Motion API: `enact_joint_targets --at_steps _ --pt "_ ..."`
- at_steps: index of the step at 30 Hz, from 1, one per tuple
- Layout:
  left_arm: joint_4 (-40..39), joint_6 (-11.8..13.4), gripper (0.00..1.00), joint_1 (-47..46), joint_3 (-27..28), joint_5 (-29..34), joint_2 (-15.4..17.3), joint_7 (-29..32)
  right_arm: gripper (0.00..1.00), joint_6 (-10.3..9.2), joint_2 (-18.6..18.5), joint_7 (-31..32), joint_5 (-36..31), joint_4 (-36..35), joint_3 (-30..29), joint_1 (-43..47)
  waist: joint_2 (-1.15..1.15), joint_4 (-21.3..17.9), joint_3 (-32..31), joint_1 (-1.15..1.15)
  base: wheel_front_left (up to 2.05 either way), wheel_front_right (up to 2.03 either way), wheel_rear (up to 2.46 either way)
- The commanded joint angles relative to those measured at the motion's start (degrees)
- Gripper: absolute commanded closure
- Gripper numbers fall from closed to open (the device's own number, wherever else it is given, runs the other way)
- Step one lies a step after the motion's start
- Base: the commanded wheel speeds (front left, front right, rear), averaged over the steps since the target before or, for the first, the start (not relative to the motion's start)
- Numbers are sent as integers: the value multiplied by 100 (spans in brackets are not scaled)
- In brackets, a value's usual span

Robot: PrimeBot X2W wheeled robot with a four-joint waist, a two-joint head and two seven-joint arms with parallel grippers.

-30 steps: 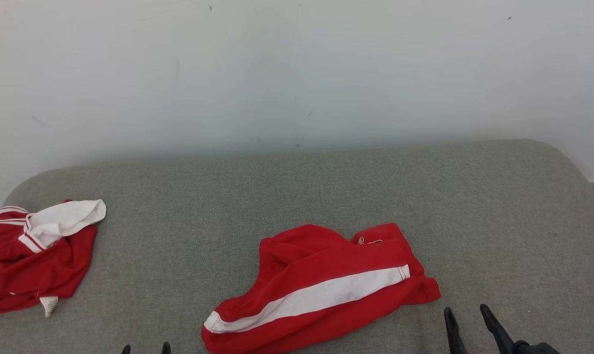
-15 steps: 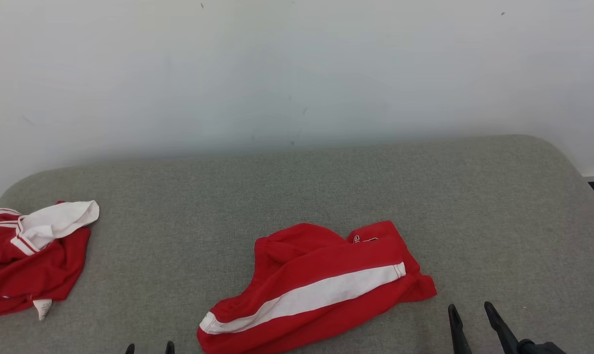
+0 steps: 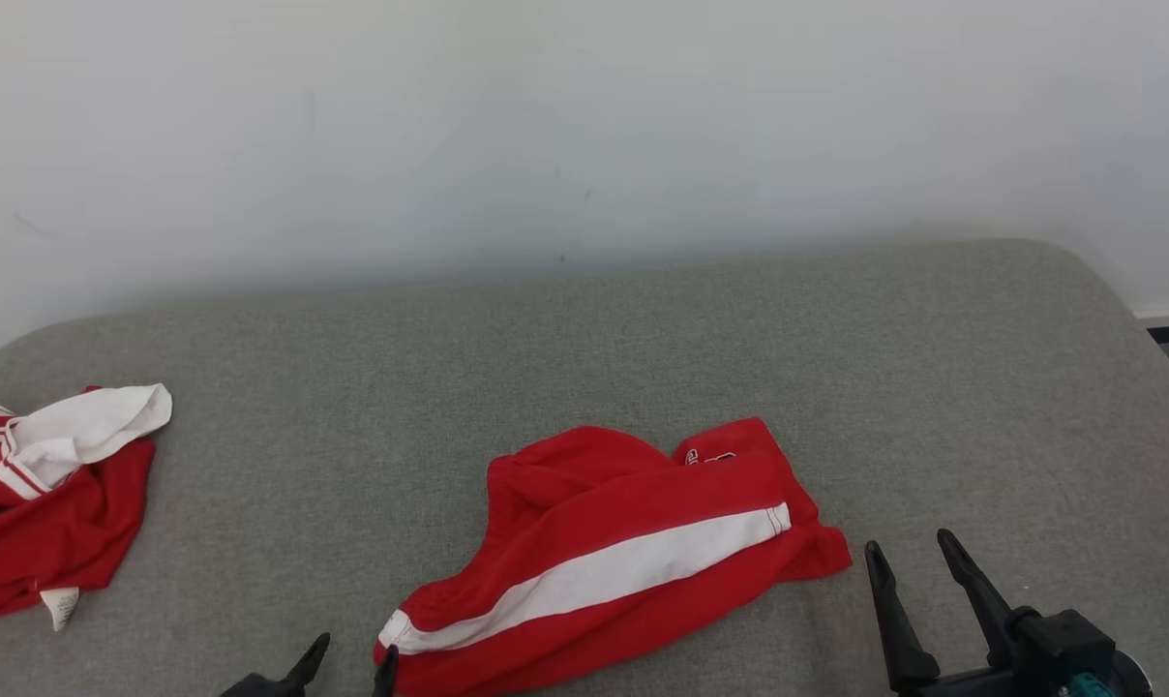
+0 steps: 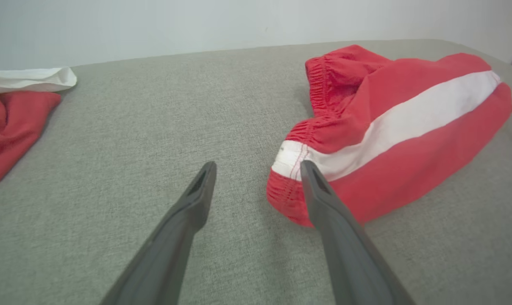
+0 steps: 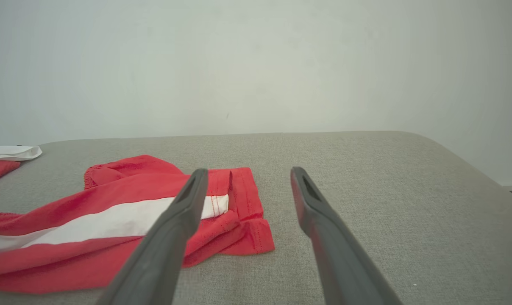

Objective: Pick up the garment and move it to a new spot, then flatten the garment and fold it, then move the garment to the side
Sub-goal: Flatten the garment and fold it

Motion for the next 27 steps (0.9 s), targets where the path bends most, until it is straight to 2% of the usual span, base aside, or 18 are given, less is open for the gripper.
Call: enact_joint_targets --at_steps 1,7,24,25,26,27 --pt "142 15 0 -222 -272 -243 158 75 0 -14 -34 22 23 -12 64 -58 0 -67 74 -1 0 0 0" --pt "319 14 0 -773 -1206 -1078 629 328 0 -13 -63 2 109 41 224 -116 0 -152 193 -1 0 0 0" --pt "-5 14 0 -1538 -2547 -3330 1353 1352 0 -14 -157 72 131 15 342 -141 0 -136 278 -1 0 0 0" --pt "-4 14 23 -1580 -2616 -3391 1378 1368 0 -14 -162 83 128 4 357 -149 0 -139 285 -1 0 0 0" --pt "4 14 58 -1622 -2685 -3417 1412 1376 0 -14 -168 77 127 -4 366 -156 0 -144 291 -1 0 0 0" --pt "15 14 84 -1661 -2749 -3469 1437 1369 0 -14 -174 85 127 -16 382 -164 0 -150 297 -1 0 0 0"
